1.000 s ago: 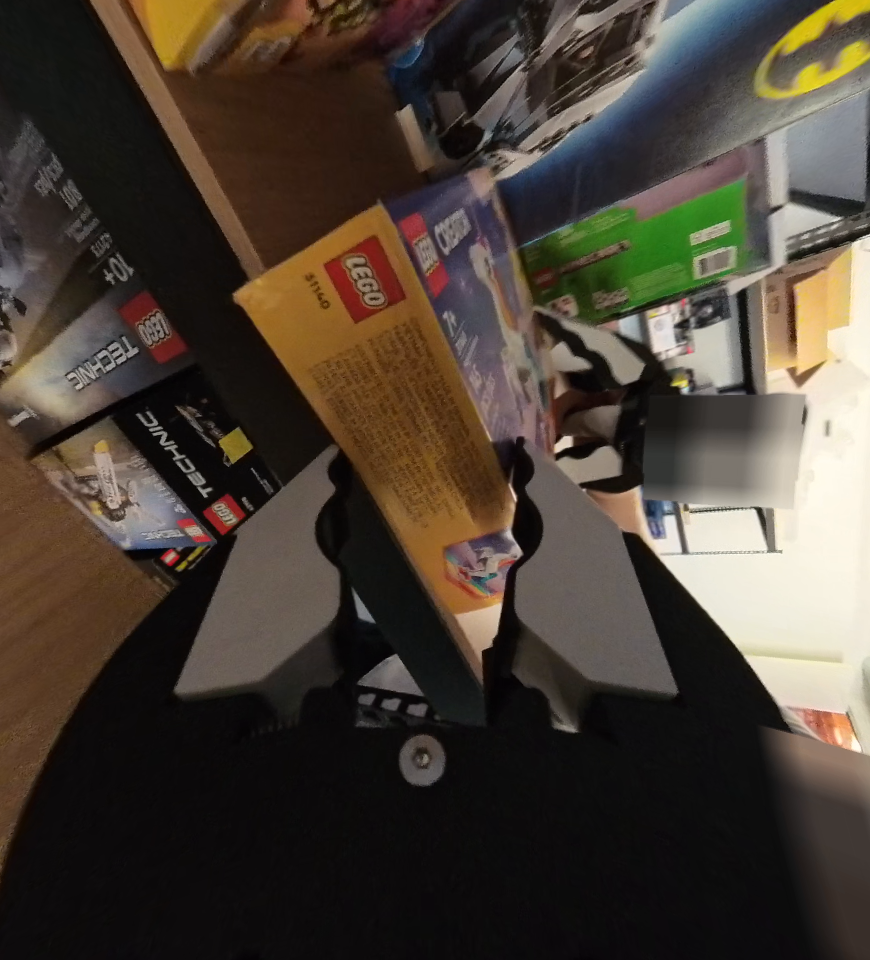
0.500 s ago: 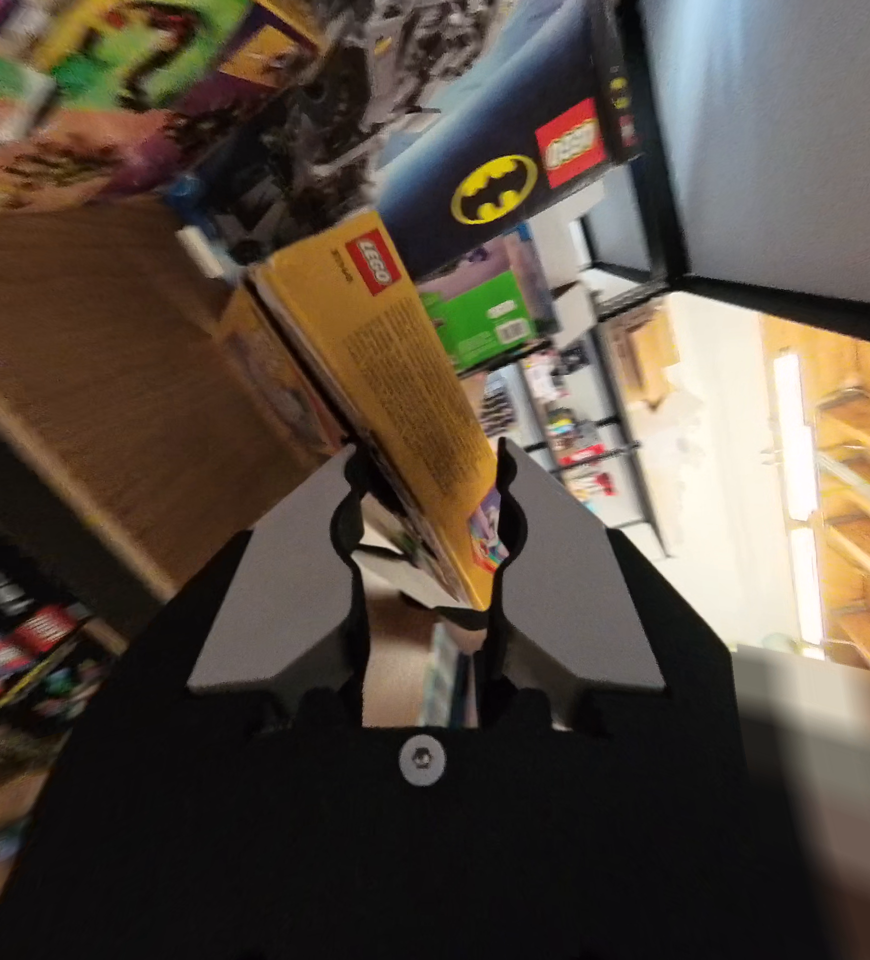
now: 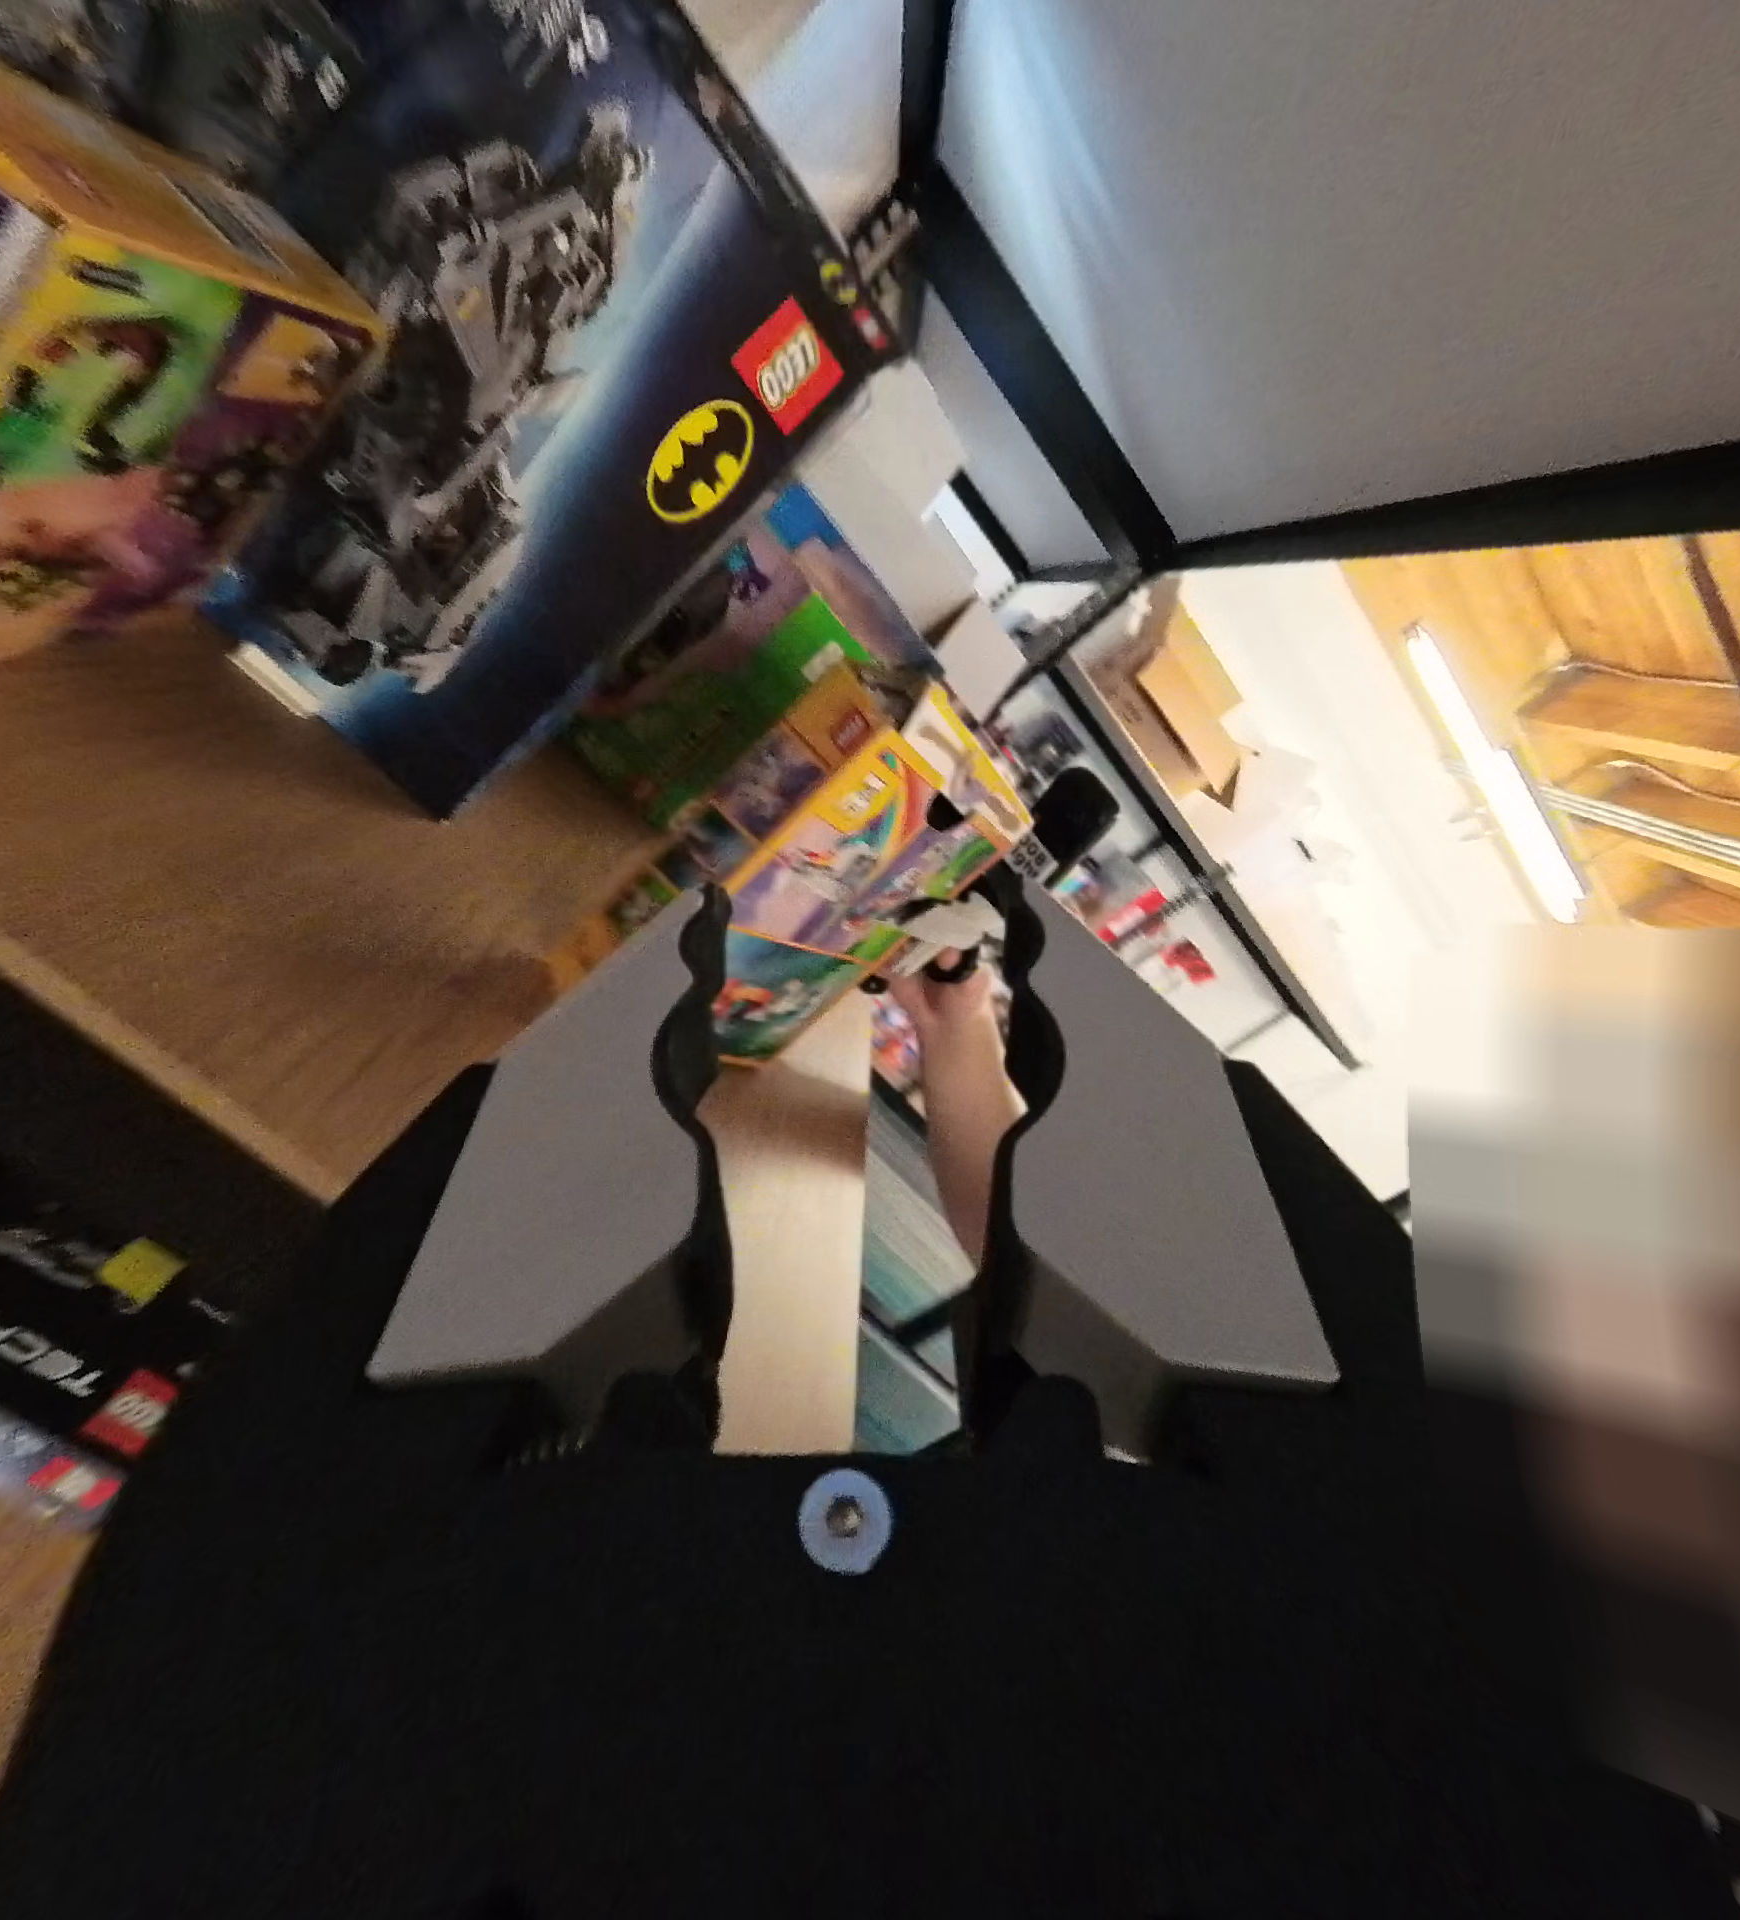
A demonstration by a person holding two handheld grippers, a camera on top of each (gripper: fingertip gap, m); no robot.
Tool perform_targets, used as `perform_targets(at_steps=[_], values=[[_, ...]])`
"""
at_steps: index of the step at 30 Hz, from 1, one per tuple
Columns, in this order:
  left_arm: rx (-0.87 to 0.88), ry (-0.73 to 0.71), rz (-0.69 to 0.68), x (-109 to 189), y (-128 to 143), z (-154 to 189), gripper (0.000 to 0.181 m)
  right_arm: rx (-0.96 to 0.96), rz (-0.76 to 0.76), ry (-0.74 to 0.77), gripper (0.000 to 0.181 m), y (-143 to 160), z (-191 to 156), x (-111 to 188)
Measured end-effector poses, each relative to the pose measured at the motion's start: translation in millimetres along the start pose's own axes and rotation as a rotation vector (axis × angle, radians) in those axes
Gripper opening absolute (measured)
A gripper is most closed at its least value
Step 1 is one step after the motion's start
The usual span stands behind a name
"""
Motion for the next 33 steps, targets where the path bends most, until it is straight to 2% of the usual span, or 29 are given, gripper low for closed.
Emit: perform_targets(at_steps=[4,8,10,12,14,18,19,21,24,28,30,33], values=[[-0.108,-0.071,0.157,51,28,29,0.050,0.035,0.000,-0.109,0.054,6,0,47],[-0.206,-0.198,0.358,92,80,52,0.051,0.046,0.001,-0.272,0.055,10,3,69],[-0.238,-0.281,0.471,108,112,57,0.052,0.066,-0.012,-0.322,0.057,10,5,72],[-0.242,-0.346,0.602,122,148,61,0.053,0.130,0.026,-0.279,0.065,4,10,75],[-0.243,-0.430,0.735,135,187,62,0.054,0.174,0.134,-0.233,0.083,-13,12,85],[-0.259,-0.662,0.970,154,271,63,0.053,0.261,0.246,-0.175,0.085,-50,7,111],[-0.256,-0.711,1.004,155,291,65,0.054,0.324,0.258,-0.171,0.085,-59,0,117],[-0.254,-0.797,1.024,148,326,71,0.054,0.502,0.223,-0.190,0.071,-75,-17,122],[-0.263,-0.943,0.941,123,356,81,0.054,0.747,0.038,-0.168,0.067,-86,-28,104],[-0.352,-1.140,0.808,86,362,95,0.055,0.818,-0.243,-0.231,0.062,-70,-29,73],[-0.398,-1.178,0.760,68,356,101,0.055,0.890,-0.270,-0.186,0.062,-61,-26,69],[-0.446,-1.130,0.687,35,345,107,0.055,0.931,-0.244,-0.165,0.060,-57,-30,69]])
Point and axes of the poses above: each gripper's, where its closed fingertips meet, x back along the fingers, y out of its underside, z = x × y across the jaws, the point moved 6 cm from there along x, back along the fingers, and after that the axes turned 6 degrees about x, right-handed, at the moved point
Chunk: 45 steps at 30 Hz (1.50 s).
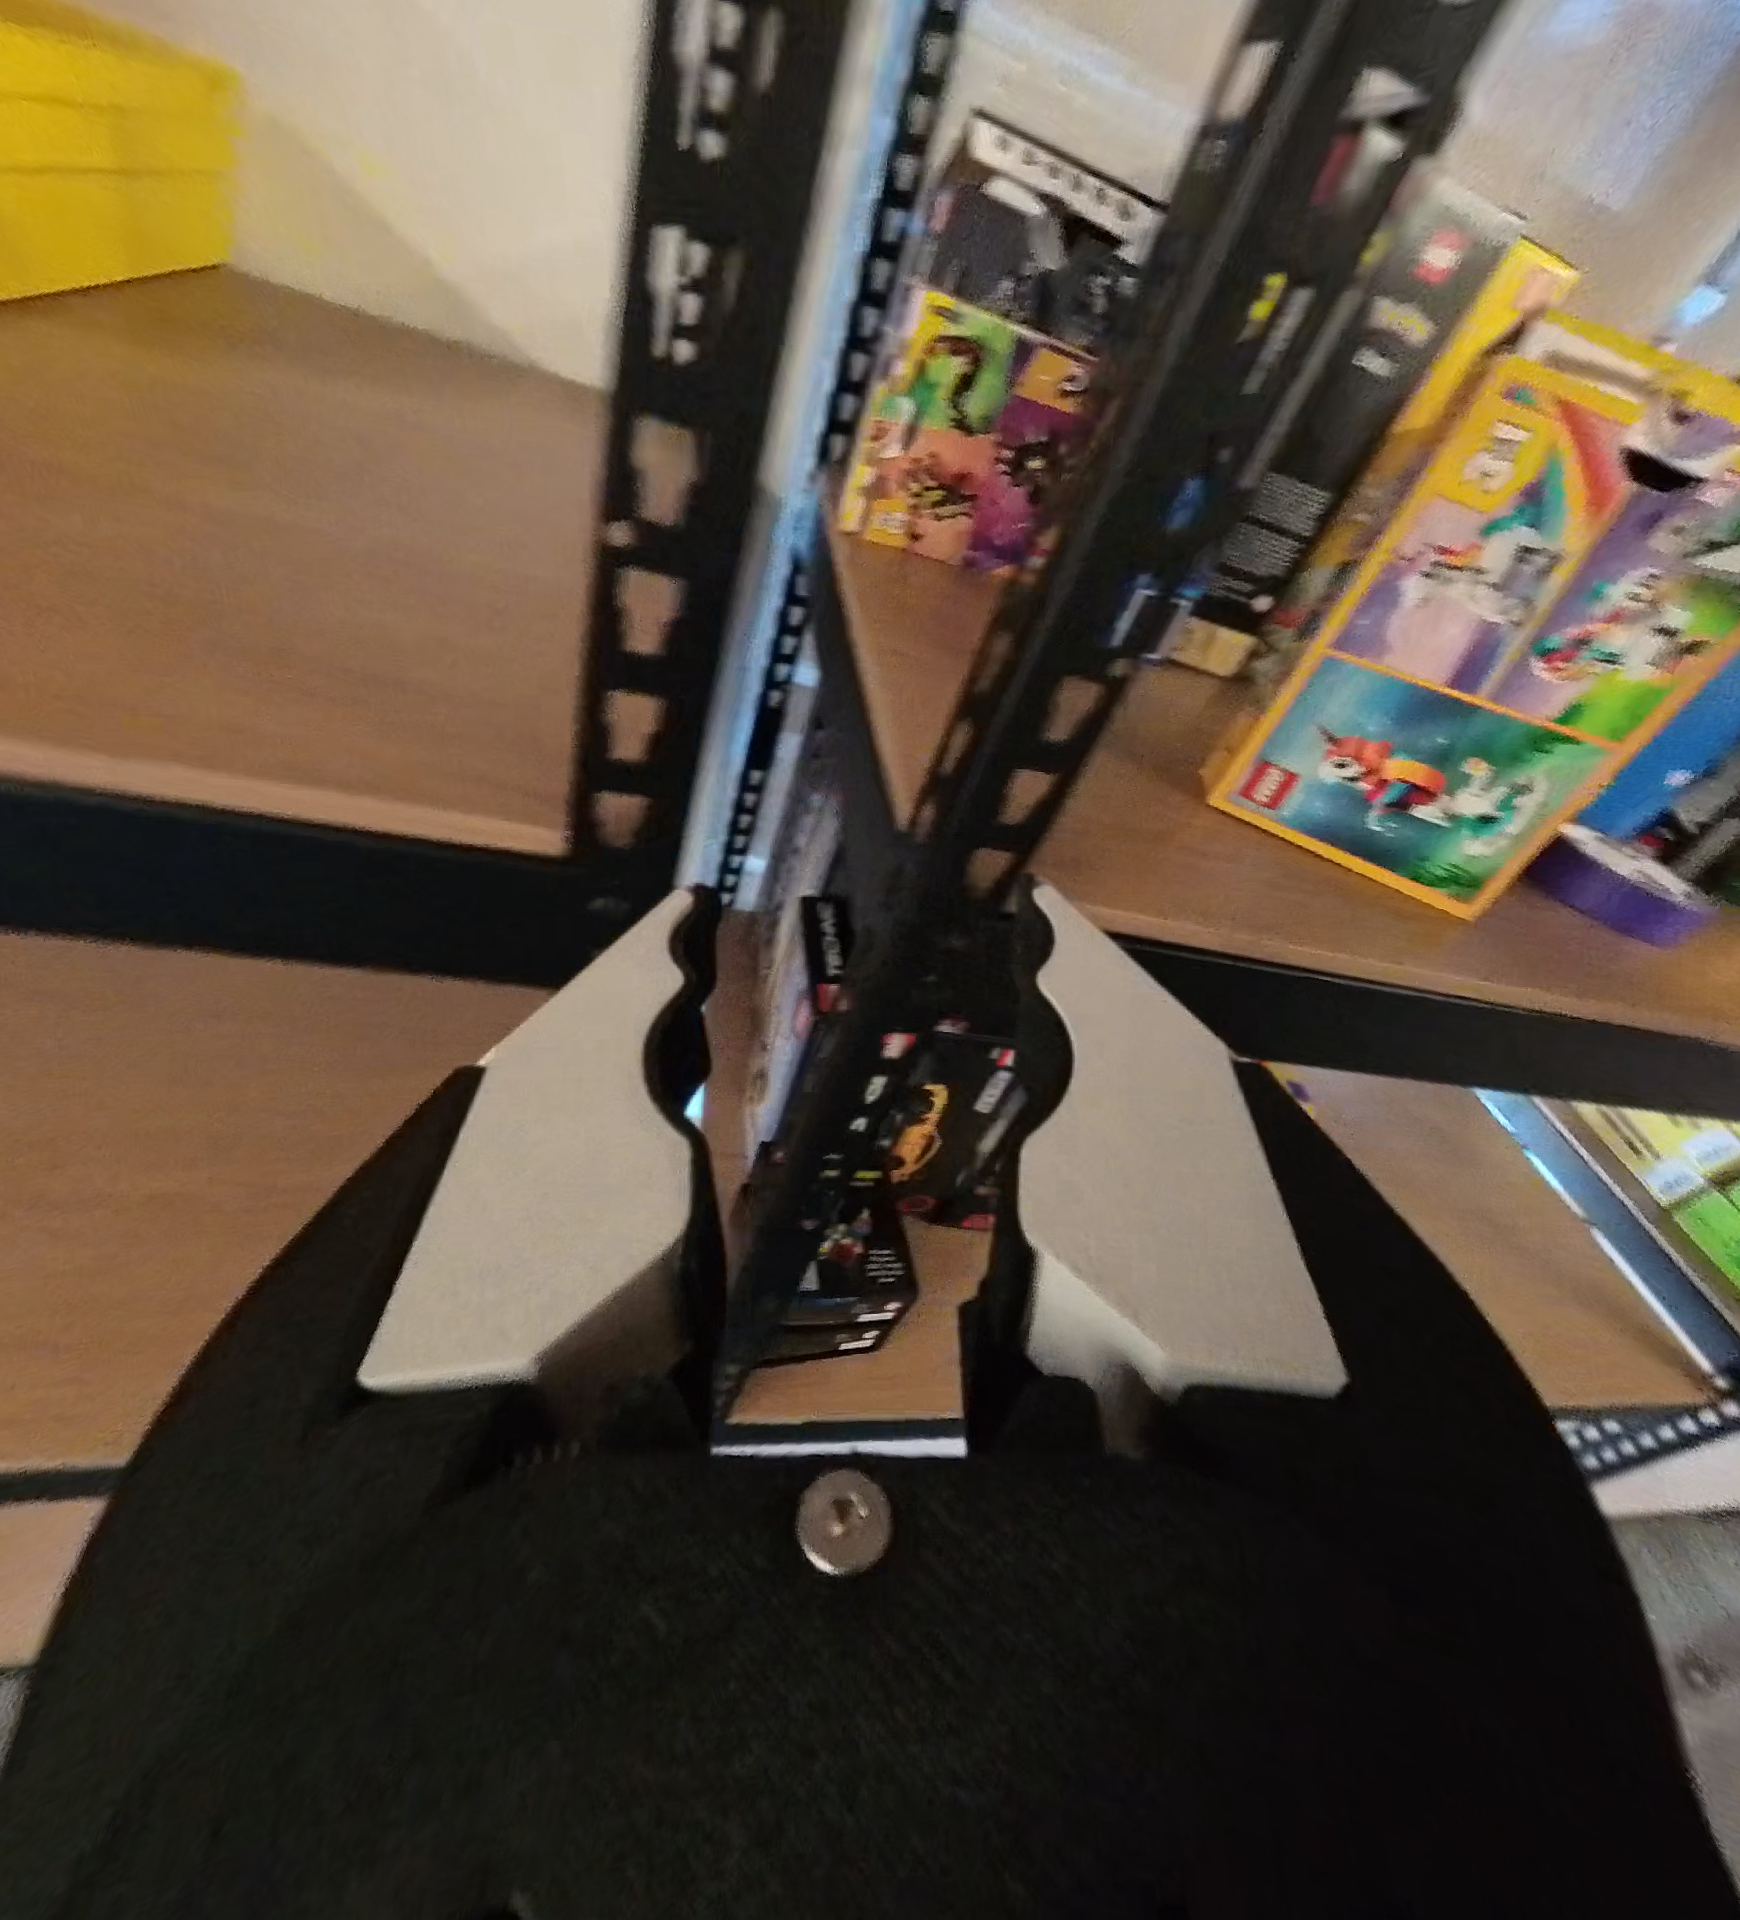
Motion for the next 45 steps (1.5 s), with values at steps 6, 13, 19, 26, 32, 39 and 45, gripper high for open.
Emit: perform_targets(at_steps=[6,13,19,26,32,39,45], values=[[-0.047,0.248,-0.045,-28,12,82,0.055,0.194,-0.089,0.079,0.057,6,-10,-6],[-0.086,0.537,-0.177,-84,41,171,0.055,0.207,-0.060,0.083,0.058,7,-12,-6],[-0.464,0.532,-0.010,-153,6,241,0.060,0.186,-0.011,0.051,0.058,11,-11,-5],[-0.978,0.422,0.230,-194,-53,272,0.066,0.278,0.035,0.024,0.058,19,-8,0],[-1.111,0.565,0.098,-203,-65,278,0.039,0.262,0.249,-0.078,0.057,31,-3,10],[-1.136,0.632,-0.043,-208,-51,277,0.038,0.209,0.344,-0.148,0.053,42,3,23],[-1.058,0.633,0.023,-212,-52,277,0.020,0.019,0.450,-0.019,0.034,44,15,49]])
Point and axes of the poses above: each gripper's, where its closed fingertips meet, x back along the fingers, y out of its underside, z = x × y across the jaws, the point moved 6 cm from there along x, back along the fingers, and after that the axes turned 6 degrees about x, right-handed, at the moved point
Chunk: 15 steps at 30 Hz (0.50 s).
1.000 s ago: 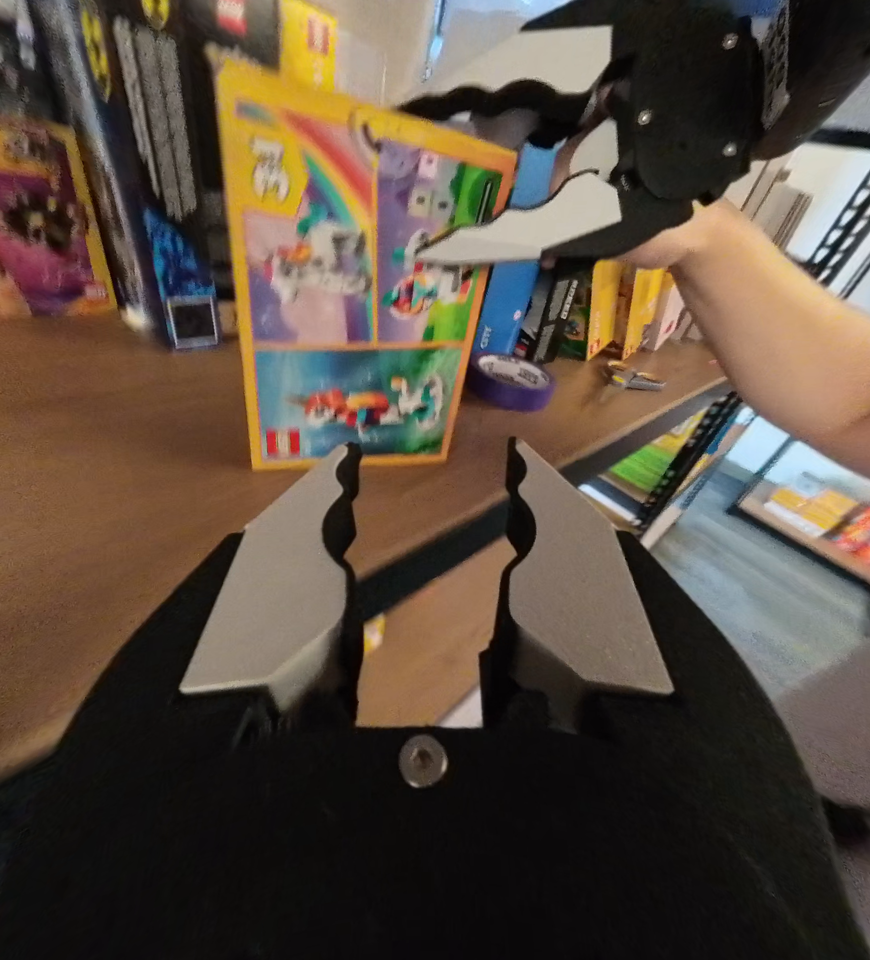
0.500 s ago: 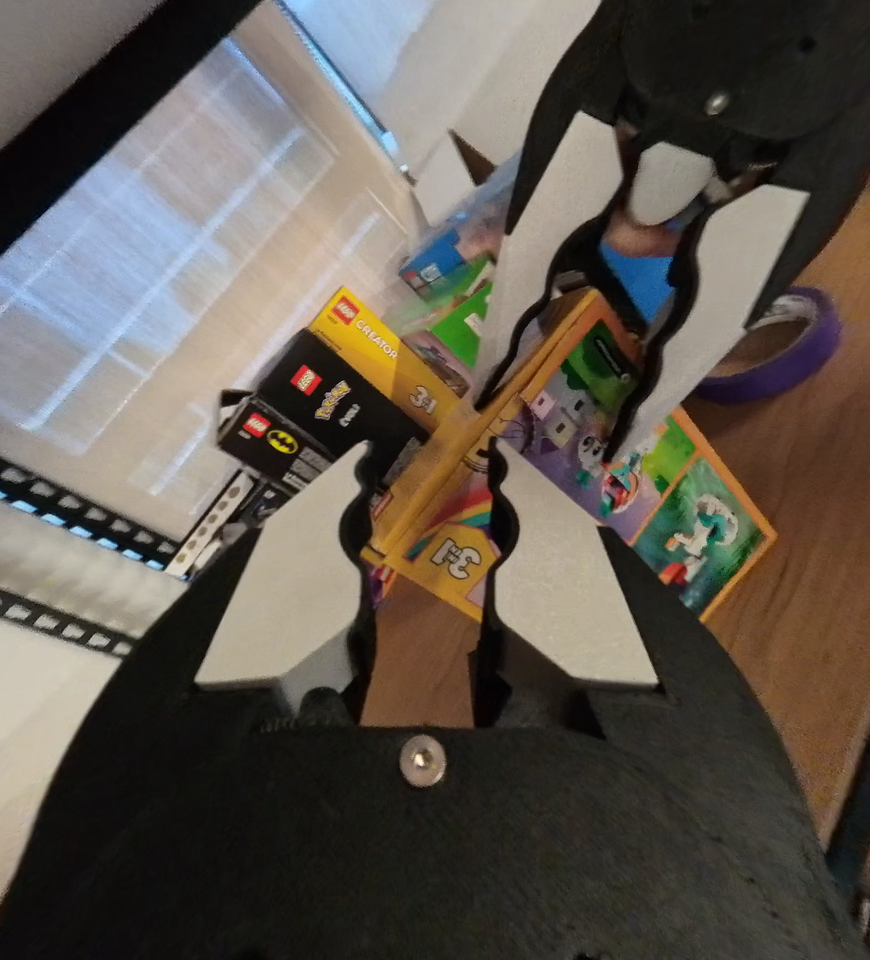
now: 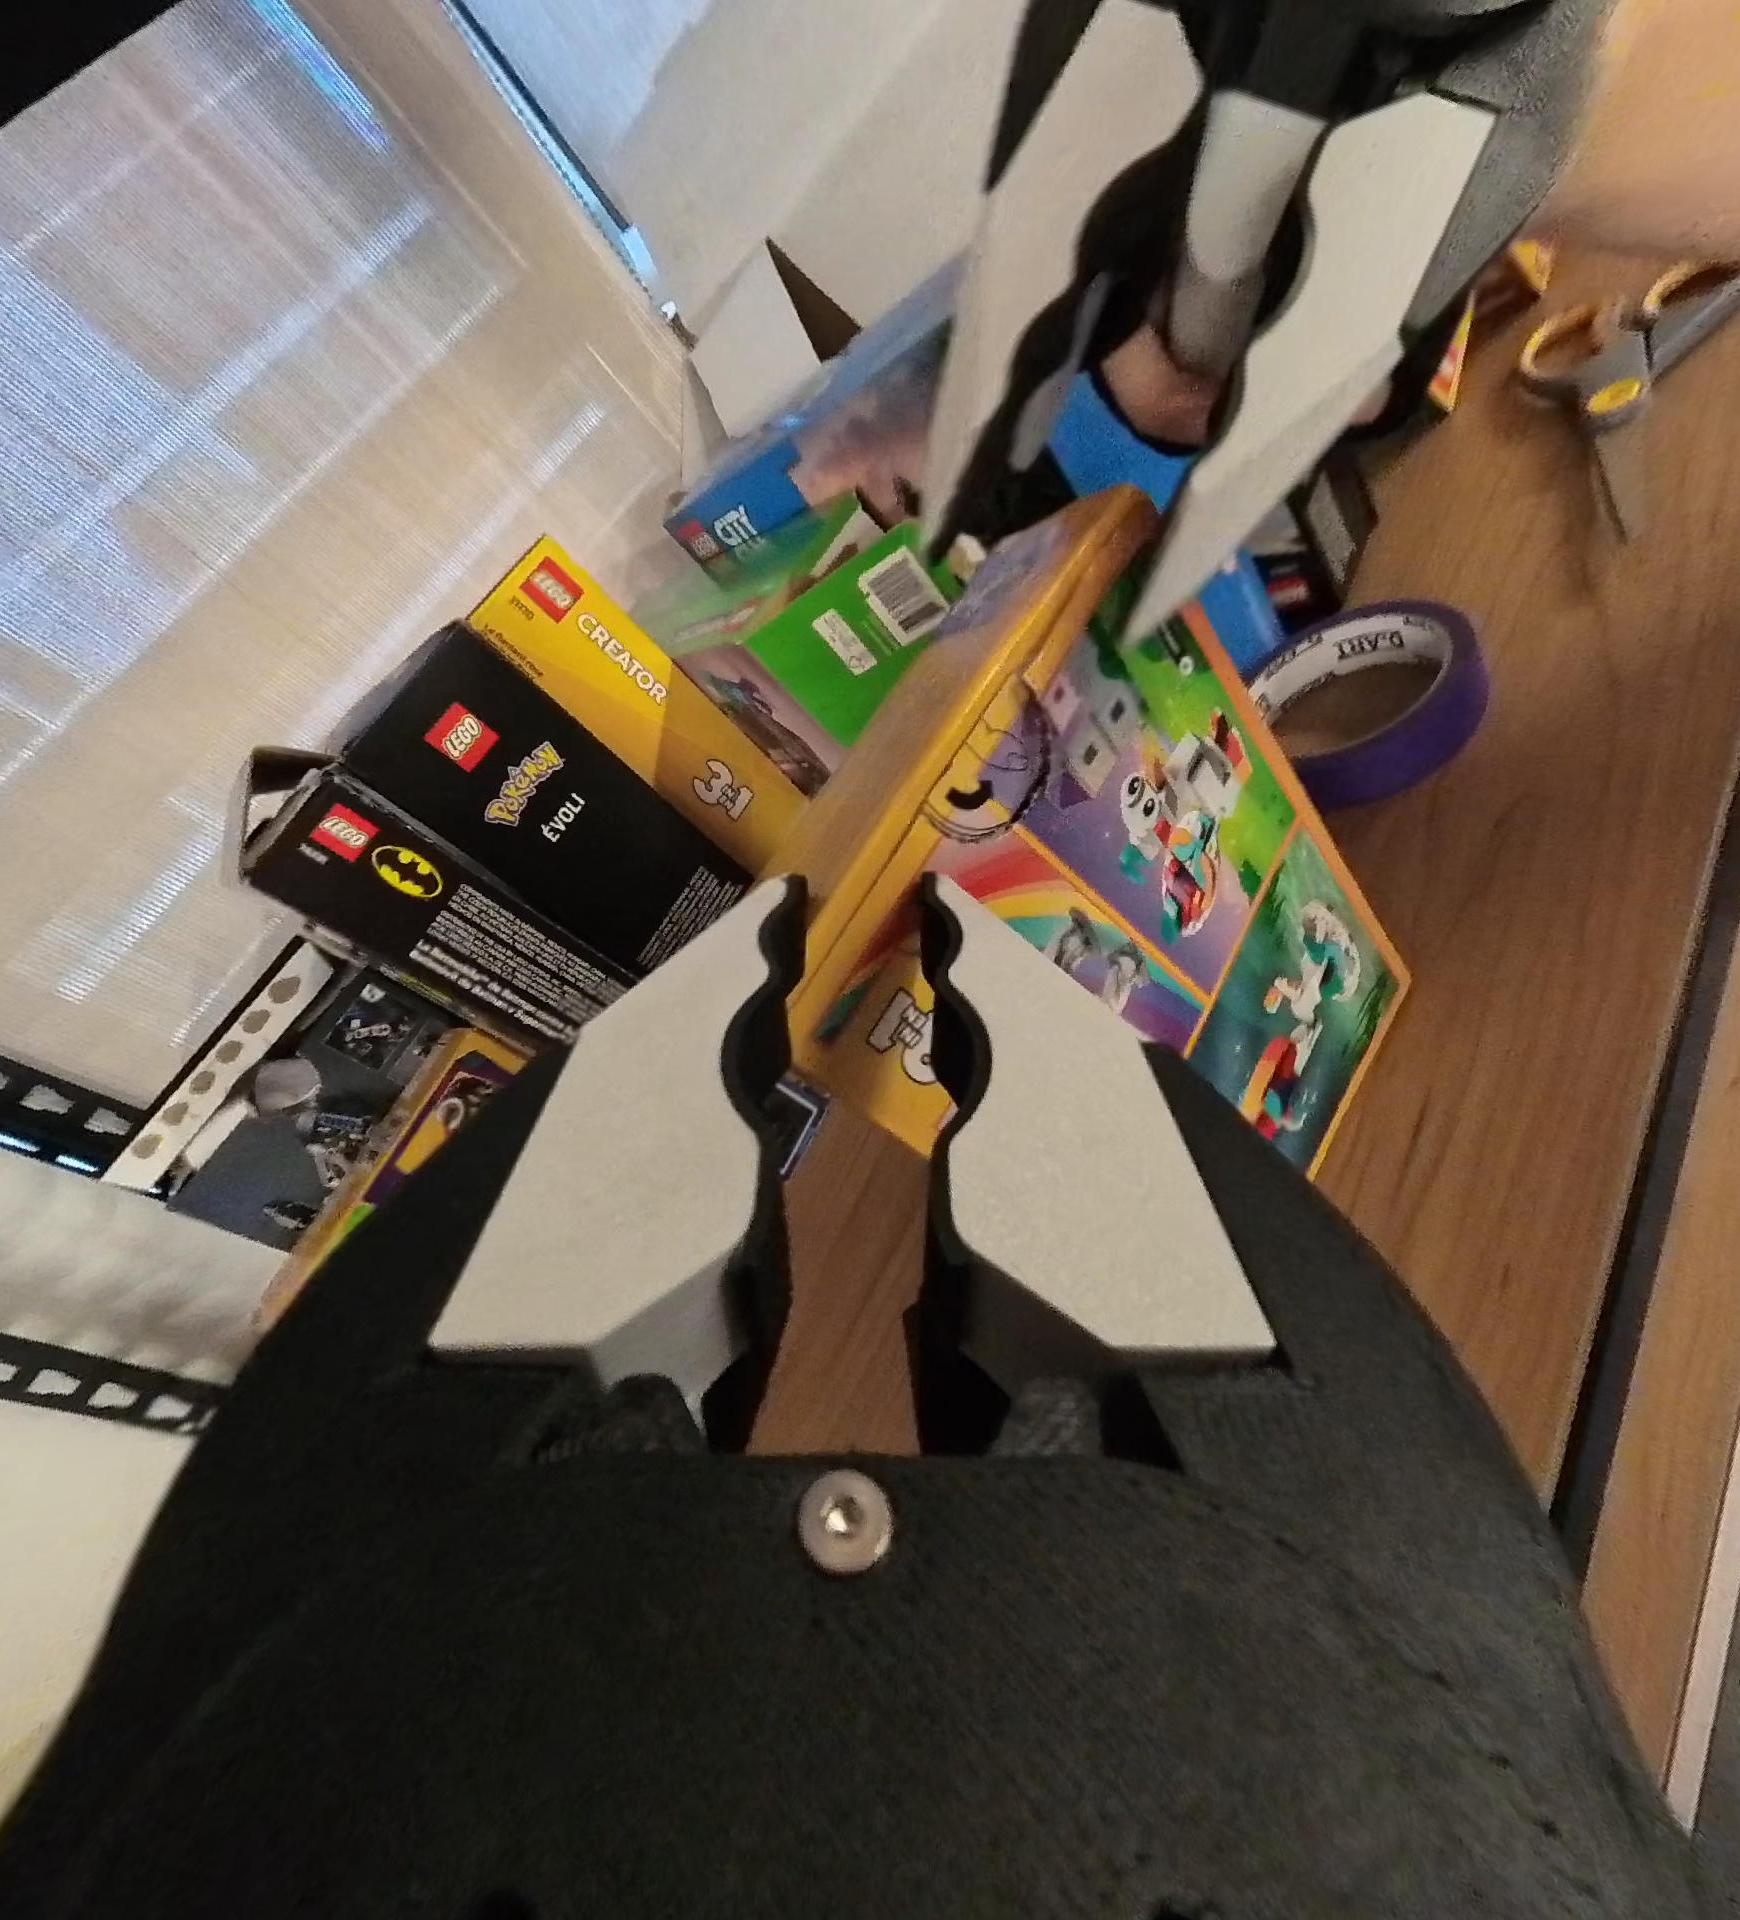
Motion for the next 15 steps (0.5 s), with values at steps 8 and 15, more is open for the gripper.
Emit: perform_targets(at_steps=[8,15], values=[[0.085,-0.006,0.082,-2,7,0,0.017,-0.043,-0.167,0.042,0.022,13,-11,9],[0.161,0.001,0.139,-2,10,0,0.016,0.090,-0.189,0.127,0.025,13,-20,6]])
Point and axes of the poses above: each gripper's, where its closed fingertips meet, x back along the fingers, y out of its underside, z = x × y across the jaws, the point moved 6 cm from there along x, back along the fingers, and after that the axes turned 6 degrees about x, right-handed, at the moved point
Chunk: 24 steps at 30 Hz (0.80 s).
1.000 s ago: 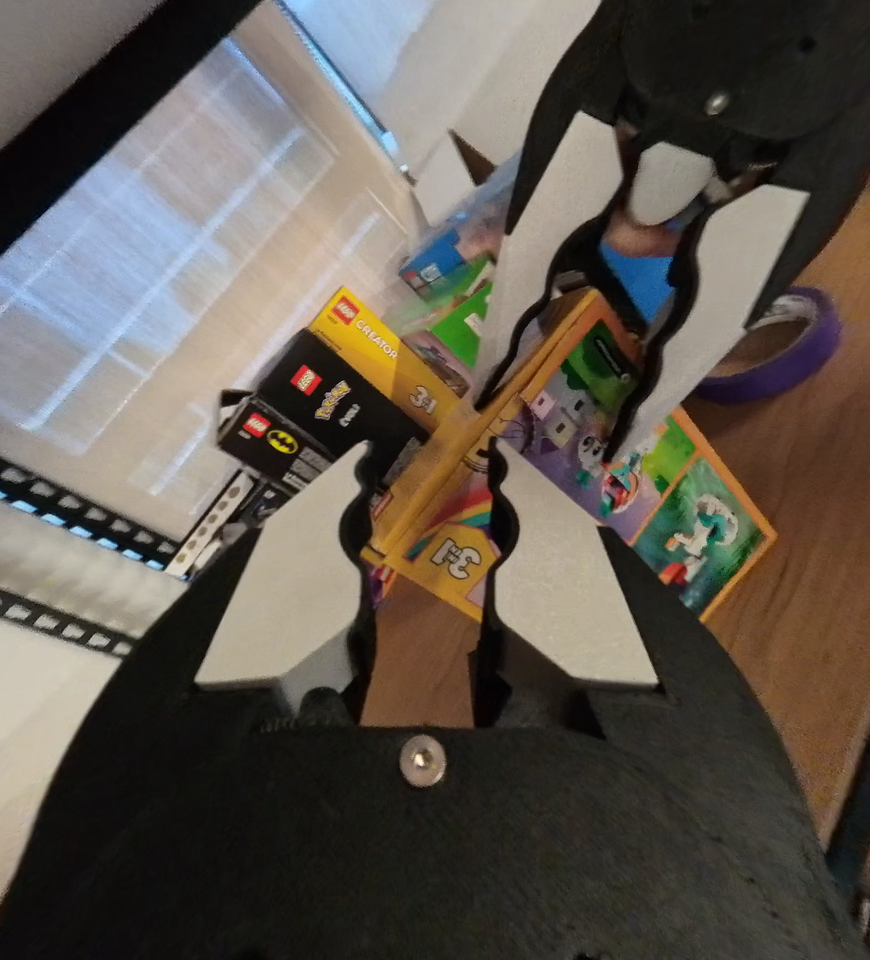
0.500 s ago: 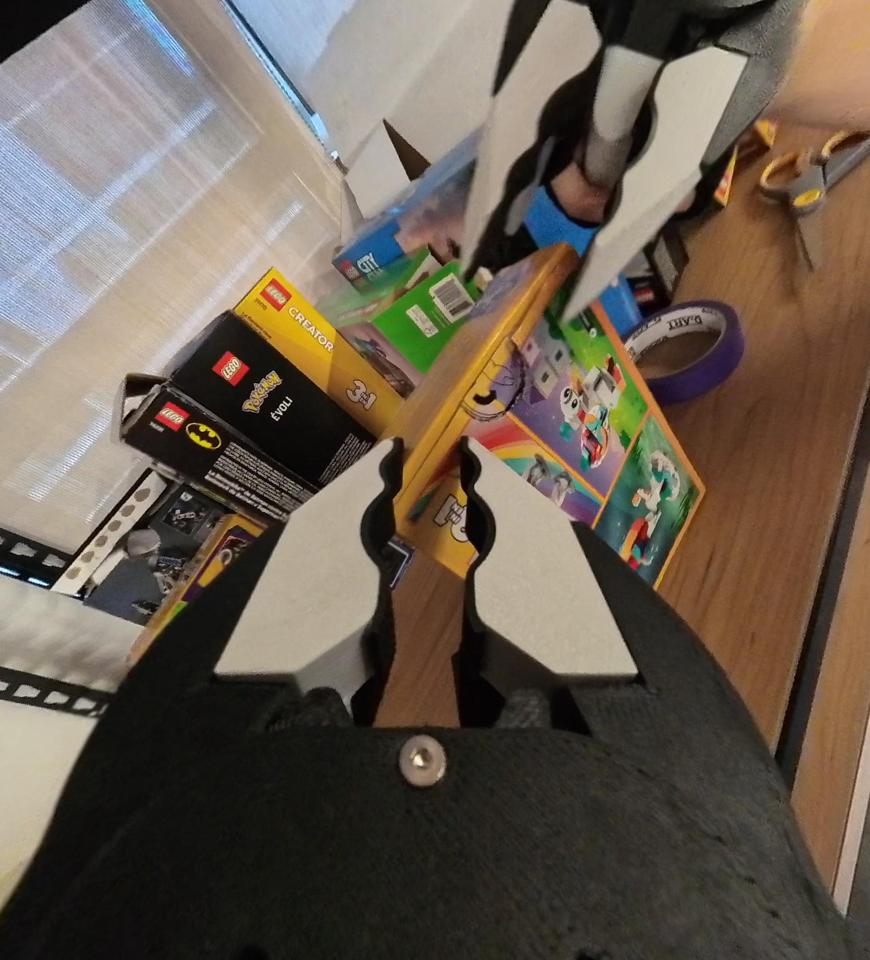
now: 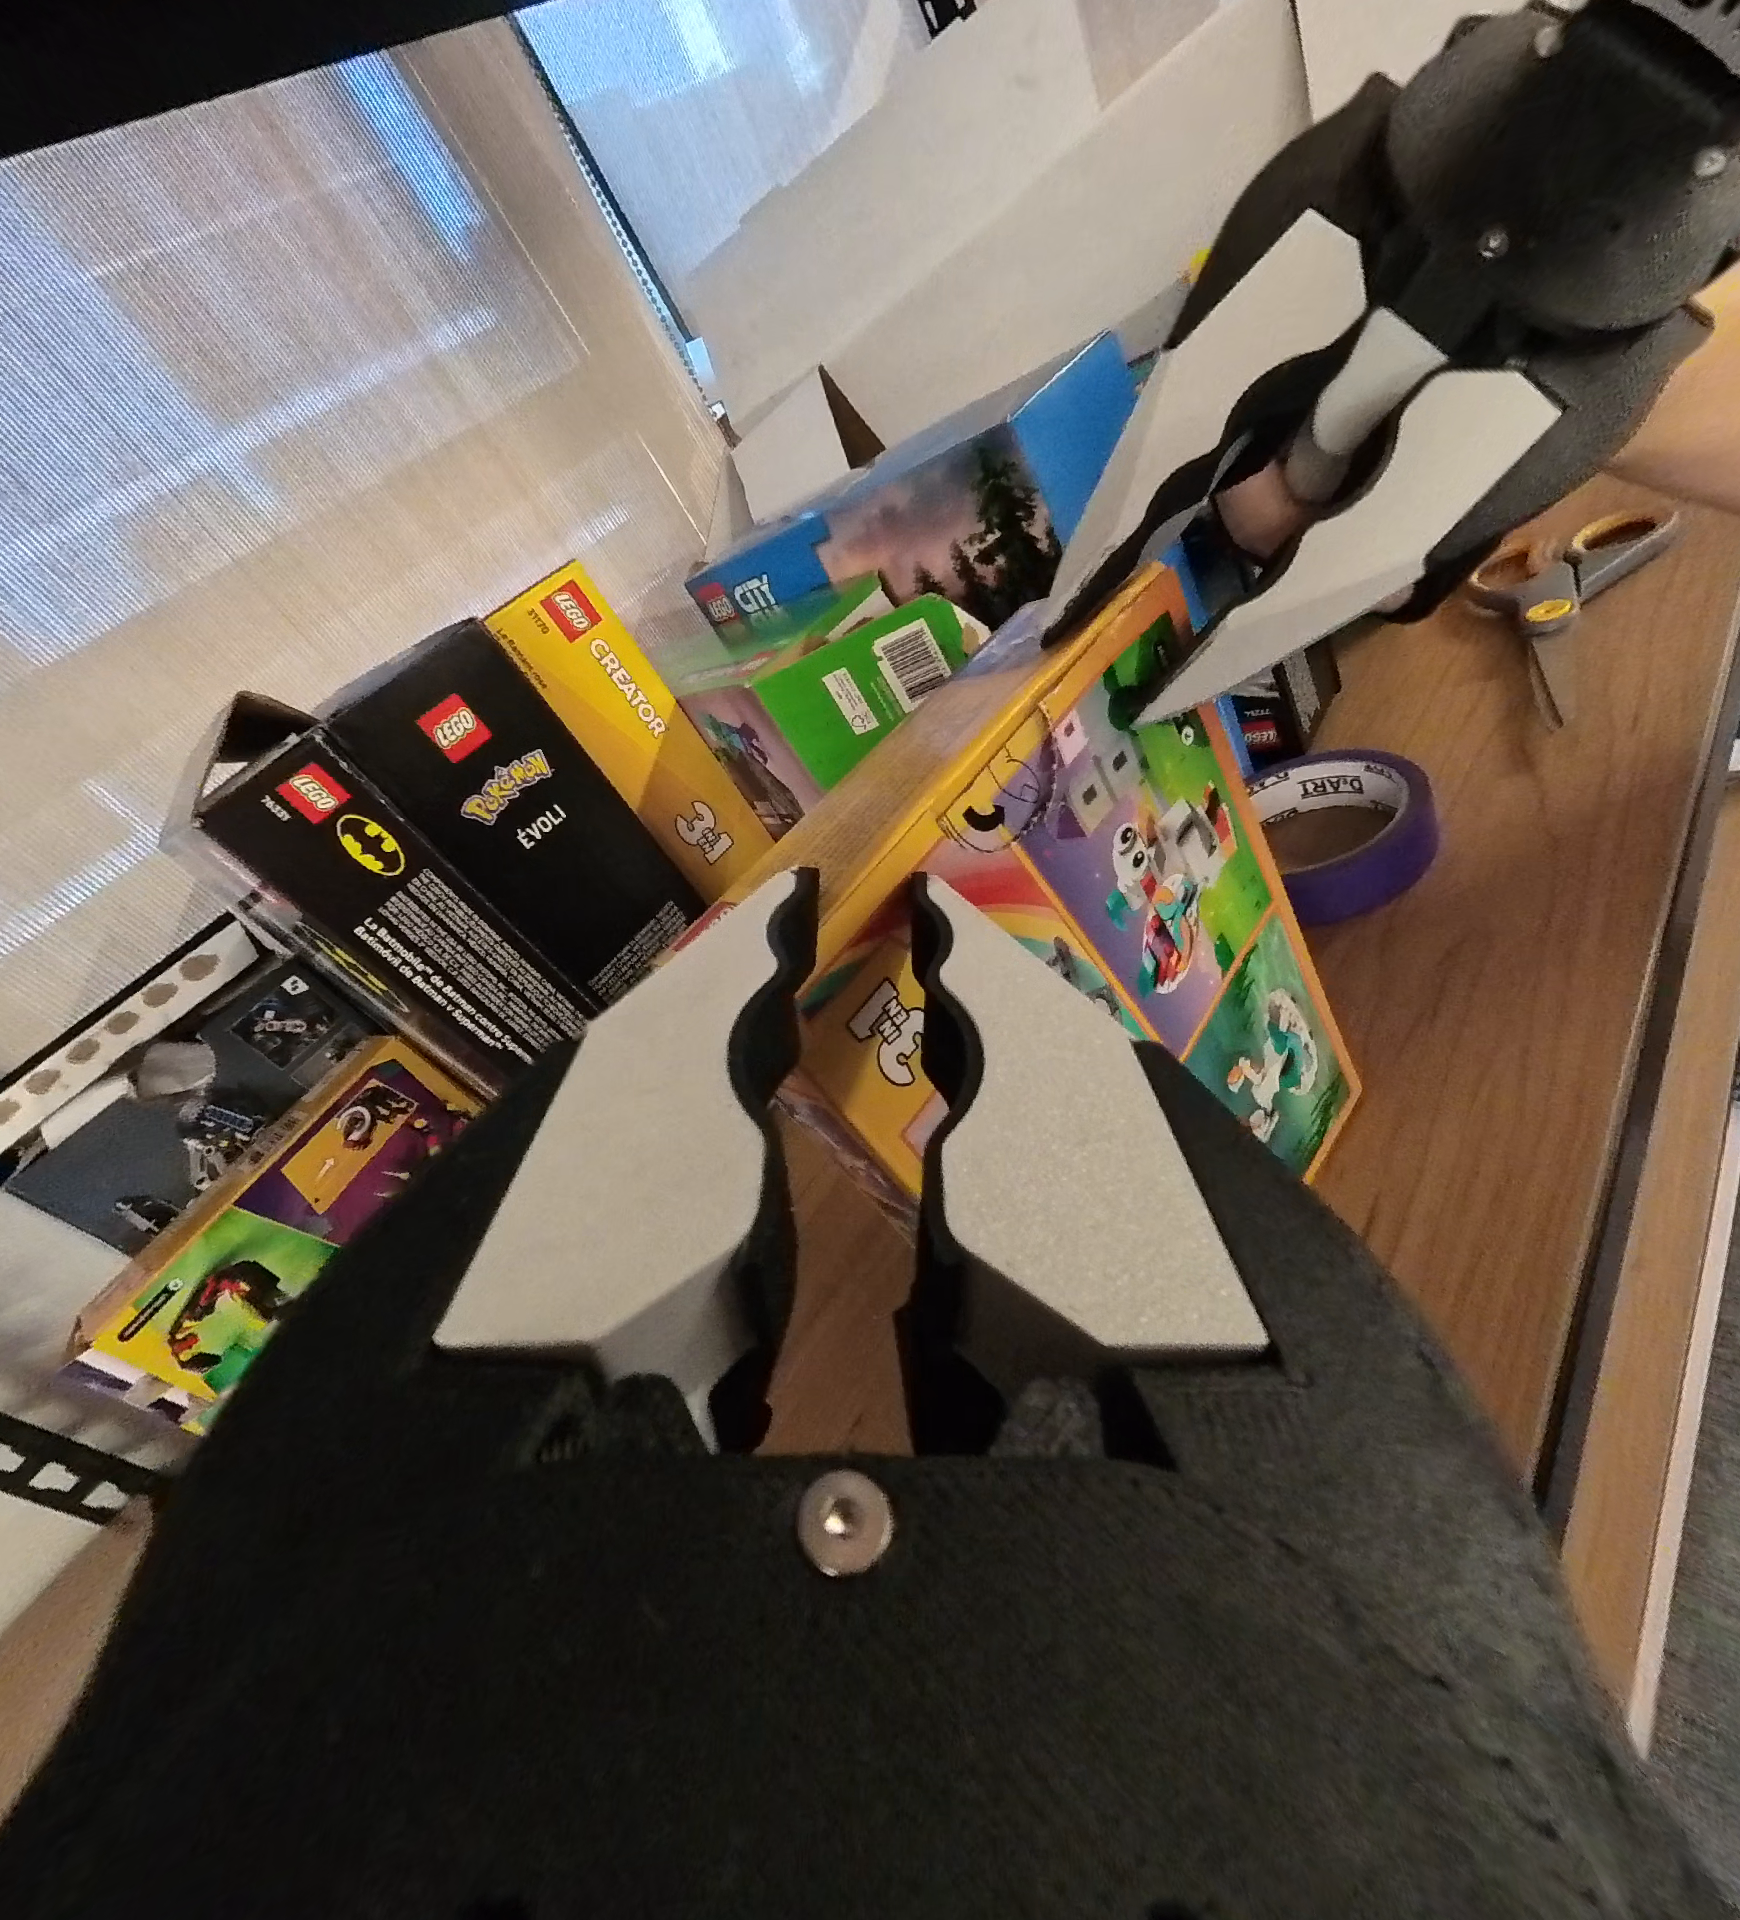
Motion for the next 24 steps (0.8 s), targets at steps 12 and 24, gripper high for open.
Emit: perform_targets(at_steps=[12,24], values=[[0.017,0.005,0.068,1,-1,-1,0.016,-0.785,0.019,0.105,0.086,41,-33,-15],[0.304,-0.191,0.356,157,-6,57,0.017,-0.834,0.057,-0.194,0.057,10,-36,-136]])
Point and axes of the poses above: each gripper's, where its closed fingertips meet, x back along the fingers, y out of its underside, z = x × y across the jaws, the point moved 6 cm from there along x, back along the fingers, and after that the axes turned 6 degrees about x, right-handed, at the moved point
